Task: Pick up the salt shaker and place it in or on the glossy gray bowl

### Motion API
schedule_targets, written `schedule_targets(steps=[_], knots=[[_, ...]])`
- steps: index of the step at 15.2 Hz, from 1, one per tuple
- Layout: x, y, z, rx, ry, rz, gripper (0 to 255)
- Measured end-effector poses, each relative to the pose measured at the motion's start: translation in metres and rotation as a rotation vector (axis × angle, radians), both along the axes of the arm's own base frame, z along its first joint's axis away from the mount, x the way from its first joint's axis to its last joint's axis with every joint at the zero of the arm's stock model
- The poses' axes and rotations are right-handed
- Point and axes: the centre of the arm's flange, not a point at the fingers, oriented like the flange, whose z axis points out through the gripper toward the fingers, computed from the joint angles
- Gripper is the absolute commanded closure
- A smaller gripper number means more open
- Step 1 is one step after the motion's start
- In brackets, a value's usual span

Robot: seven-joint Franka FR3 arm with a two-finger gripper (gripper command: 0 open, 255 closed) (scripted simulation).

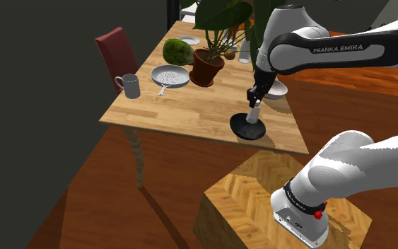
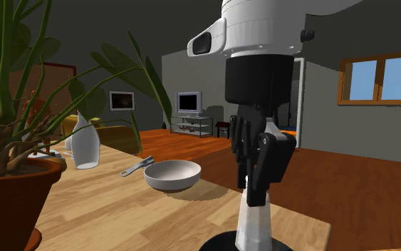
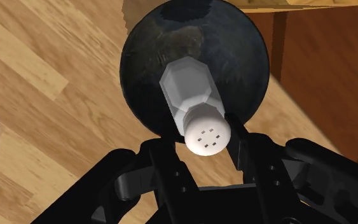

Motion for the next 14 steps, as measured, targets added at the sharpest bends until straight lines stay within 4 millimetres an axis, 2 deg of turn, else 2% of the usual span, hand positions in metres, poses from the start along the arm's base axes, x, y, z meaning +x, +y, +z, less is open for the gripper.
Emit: schedule_targets(steps=[5, 11, 12, 14], knots=[[0.000, 0.000, -0.026, 0.000, 0.000, 0.000, 255], [0.000, 0.000, -0.030, 0.000, -0.001, 0.000, 255], [0.000, 0.000, -0.030, 0.000, -0.001, 0.000, 0], [0.000, 0.000, -0.030, 0.000, -0.001, 0.000, 0]])
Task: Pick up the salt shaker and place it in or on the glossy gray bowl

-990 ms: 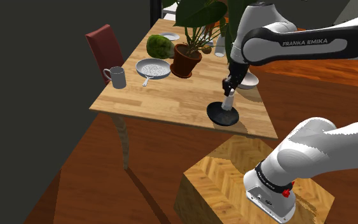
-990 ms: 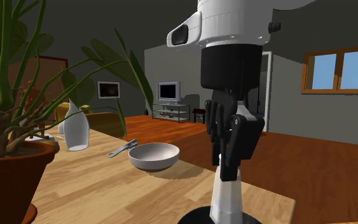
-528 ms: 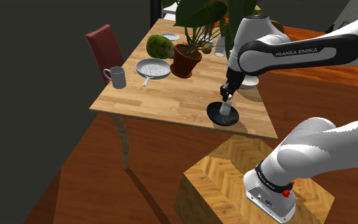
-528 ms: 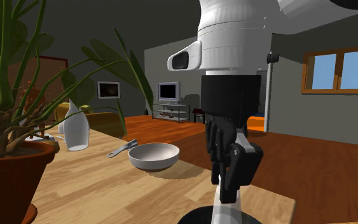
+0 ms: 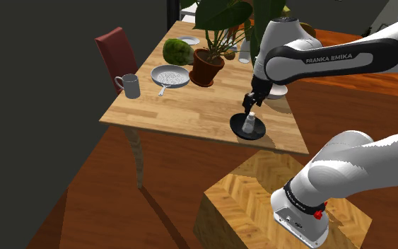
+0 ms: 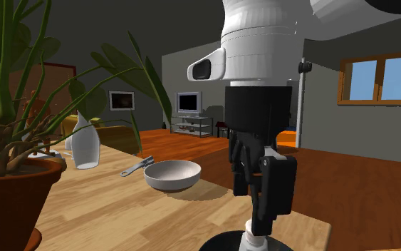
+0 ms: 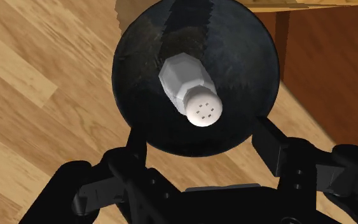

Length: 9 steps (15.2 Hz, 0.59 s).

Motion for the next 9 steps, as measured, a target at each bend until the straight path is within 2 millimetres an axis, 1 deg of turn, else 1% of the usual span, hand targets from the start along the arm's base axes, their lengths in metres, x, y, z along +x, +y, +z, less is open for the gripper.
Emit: schedule_targets(steps=[4, 5, 7, 9], knots=[[0.000, 0.000, 0.000, 0.000, 0.000, 0.000, 0], [0.000, 0.001, 0.006, 0.000, -0.001, 0.000, 0], [0.002, 0.001, 0.028, 0.000, -0.002, 0.000, 0], [0.000, 0.003, 0.044, 0.000, -0.001, 0.000, 0]])
